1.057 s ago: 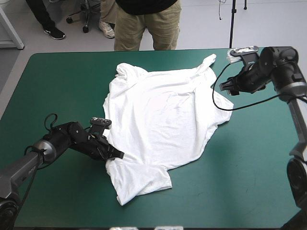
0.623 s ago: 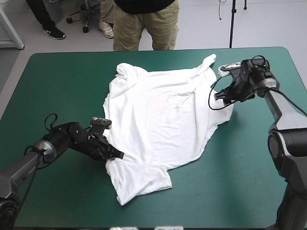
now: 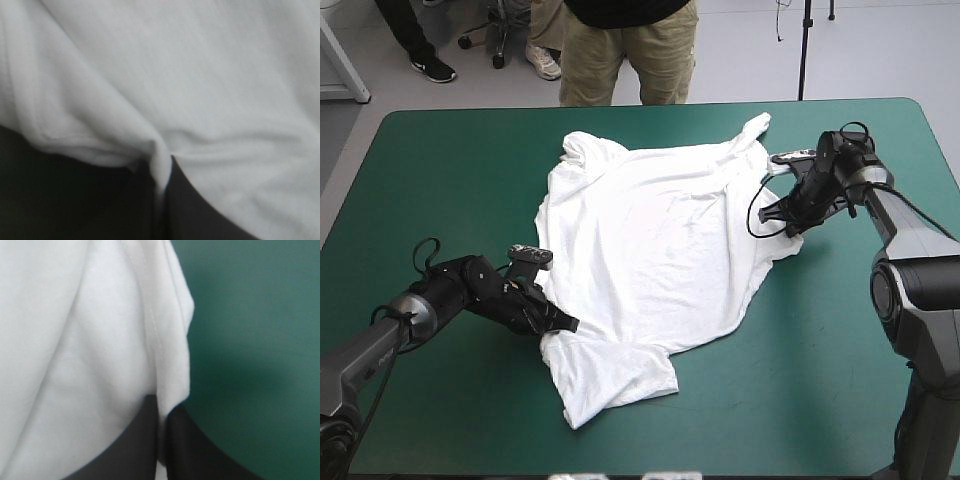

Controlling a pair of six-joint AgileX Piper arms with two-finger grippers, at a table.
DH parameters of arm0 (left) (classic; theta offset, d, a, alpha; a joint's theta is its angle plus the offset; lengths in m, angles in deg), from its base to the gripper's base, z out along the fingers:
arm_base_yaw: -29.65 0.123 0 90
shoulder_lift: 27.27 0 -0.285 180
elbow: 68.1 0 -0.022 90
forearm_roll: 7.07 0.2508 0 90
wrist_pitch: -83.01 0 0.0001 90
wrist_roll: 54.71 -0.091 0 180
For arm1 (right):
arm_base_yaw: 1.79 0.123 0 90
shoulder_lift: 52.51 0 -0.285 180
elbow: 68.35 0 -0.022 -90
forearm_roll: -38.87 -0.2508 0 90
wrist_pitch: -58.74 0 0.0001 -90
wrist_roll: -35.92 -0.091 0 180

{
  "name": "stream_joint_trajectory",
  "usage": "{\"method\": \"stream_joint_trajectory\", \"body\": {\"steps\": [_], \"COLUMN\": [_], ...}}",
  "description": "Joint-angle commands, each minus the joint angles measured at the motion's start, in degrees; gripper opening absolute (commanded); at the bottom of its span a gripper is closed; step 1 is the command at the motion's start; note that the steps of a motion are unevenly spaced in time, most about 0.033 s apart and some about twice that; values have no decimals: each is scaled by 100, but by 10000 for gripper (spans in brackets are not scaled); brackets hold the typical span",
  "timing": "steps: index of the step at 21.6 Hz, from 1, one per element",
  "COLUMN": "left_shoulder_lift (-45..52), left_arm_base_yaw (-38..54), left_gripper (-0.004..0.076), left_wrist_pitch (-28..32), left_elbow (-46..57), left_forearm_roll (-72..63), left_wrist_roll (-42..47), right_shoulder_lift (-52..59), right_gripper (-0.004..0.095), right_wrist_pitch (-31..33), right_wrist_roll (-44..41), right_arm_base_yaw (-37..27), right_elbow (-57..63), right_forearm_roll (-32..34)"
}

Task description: Fold the cloth

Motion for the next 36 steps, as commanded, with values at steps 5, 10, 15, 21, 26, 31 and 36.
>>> {"method": "stream_joint_trajectory", "body": {"steps": [5, 10, 15, 21, 26, 31, 36], "left_shoulder_lift": [1013, 1551, 1656, 1656, 1656, 1252, 615], "left_arm_base_yaw": [-67, -67, -67, -67, -67, -67, -67], "left_gripper": [-9, -9, -9, -9, -9, -9, -9], "left_wrist_pitch": [-504, -948, -1211, -1321, -1502, -2449, -2483], "left_elbow": [-1397, -3278, -4869, -7641, -9001, -8550, -7246], "left_forearm_roll": [1508, 1949, 2093, 2269, 2656, 2907, 2852], "left_wrist_roll": [954, 1161, 1093, 784, 768, 953, 1044], "right_shoulder_lift": [1839, 3445, 4470, 6015, 6523, 6126, 5390], "right_gripper": [-13, -13, -13, -13, -13, -13, -13], "right_wrist_pitch": [256, 163, -143, -635, -85, 276, 590], "right_wrist_roll": [85, 387, 502, 592, 439, 373, 297], "right_arm_base_yaw": [-83, -83, -83, -83, -83, -83, -83], "right_elbow": [-147, -327, -619, -866, -1178, -999, -178], "right_forearm_roll": [-147, -649, -820, -841, -812, -814, -842]}}
